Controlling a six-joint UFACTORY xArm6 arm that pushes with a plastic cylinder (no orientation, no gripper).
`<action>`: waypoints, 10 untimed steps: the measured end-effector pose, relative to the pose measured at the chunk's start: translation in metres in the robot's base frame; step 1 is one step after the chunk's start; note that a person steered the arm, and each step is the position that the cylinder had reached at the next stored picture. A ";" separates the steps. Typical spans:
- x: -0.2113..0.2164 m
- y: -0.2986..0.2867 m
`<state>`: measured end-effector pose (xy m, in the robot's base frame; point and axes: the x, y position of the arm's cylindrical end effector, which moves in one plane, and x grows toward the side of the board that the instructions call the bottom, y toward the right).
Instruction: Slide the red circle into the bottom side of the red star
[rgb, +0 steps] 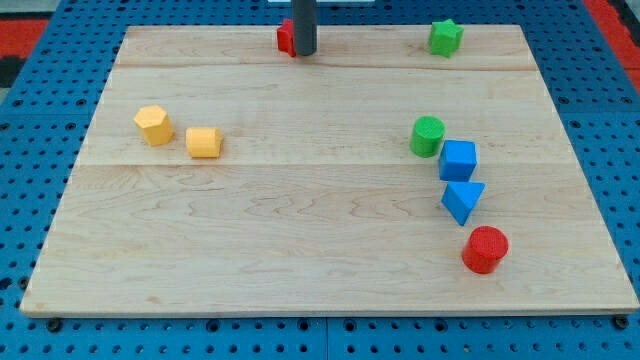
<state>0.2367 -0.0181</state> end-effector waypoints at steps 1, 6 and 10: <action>0.035 0.036; 0.355 0.240; 0.314 0.114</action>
<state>0.5504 0.0959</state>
